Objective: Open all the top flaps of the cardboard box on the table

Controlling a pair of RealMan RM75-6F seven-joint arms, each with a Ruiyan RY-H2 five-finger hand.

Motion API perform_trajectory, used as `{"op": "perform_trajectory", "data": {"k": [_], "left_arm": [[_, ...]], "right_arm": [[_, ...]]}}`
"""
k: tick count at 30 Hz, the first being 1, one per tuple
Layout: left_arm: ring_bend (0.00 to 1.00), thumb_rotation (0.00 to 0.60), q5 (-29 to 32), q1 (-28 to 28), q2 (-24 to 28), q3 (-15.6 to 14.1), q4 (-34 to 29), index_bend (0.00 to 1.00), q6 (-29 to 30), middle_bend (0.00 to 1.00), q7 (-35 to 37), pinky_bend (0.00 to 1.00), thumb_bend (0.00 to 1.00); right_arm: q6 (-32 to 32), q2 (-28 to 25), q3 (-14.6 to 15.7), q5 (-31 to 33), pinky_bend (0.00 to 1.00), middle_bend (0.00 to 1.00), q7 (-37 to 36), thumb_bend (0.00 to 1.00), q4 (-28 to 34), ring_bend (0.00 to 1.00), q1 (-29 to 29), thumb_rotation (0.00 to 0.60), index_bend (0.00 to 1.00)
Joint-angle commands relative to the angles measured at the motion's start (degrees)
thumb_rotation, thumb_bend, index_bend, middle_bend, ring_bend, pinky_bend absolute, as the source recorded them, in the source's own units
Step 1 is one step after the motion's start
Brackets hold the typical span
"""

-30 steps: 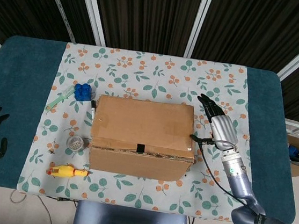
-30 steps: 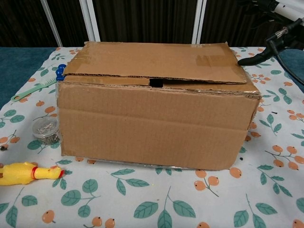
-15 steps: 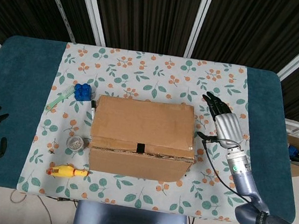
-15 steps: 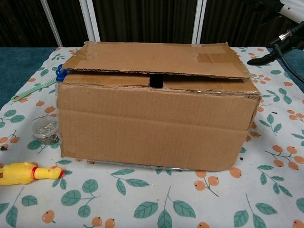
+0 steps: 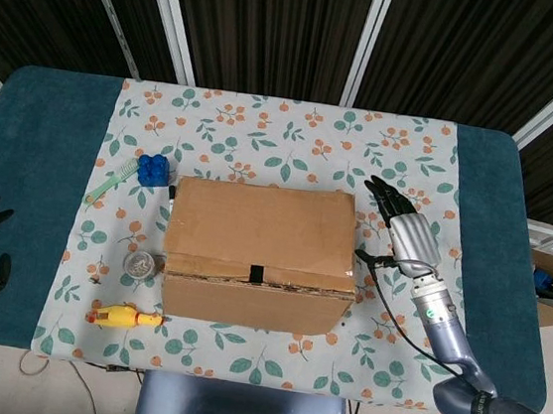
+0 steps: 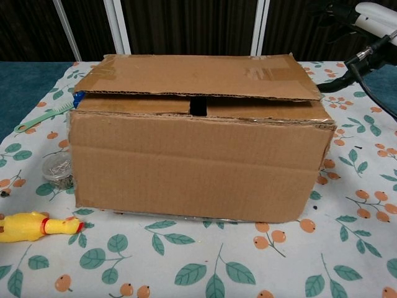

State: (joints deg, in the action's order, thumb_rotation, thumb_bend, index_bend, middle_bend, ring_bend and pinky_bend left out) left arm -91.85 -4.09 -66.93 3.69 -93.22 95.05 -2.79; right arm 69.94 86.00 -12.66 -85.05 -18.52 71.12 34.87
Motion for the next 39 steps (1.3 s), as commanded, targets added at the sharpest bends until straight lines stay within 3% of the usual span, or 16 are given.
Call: {"op": "perform_trajectory", "data": {"k": [1, 18, 27, 39], "left_arm": [[0.00, 0.600, 0.1, 0.0, -0.1, 0.1, 0.0, 0.16, 0.0, 0.08, 0.1, 0.00, 0.53], [0.00, 0.600, 1.0, 0.2, -0.1, 0.6, -0.2, 0.16, -0.1, 0.08, 0.5, 0.00, 0.53], [0.00, 0.600, 1.9, 0.4, 0.2, 1.4, -0.4, 0.16, 0.2, 0.08, 0.9, 0.00, 0.53], [0.00, 0.600, 3.4, 0.7, 0.4, 2.7, -0.1, 0.16, 0.9, 0.08, 1.7, 0.00, 0.53]], "right_arm": [[-0.2, 0.6, -0.6, 0.6, 0.19, 0.07, -1.8, 0.06, 0.6, 0.11, 0.4, 0.600, 0.00], [-4.1, 0.2, -3.8, 5.3, 0.19, 0.08, -9.9, 0.05, 1.6, 0.11, 2.3, 0.600, 0.00], [-7.1, -0.1, -8.0, 9.3, 0.19, 0.08, -10.3, 0.05, 1.9, 0.11, 5.3, 0.600, 0.00], [-11.8, 1.9, -10.7, 13.5, 0.19, 0.08, -9.6, 0.05, -1.1, 0.11, 9.3, 0.600, 0.00]]}}
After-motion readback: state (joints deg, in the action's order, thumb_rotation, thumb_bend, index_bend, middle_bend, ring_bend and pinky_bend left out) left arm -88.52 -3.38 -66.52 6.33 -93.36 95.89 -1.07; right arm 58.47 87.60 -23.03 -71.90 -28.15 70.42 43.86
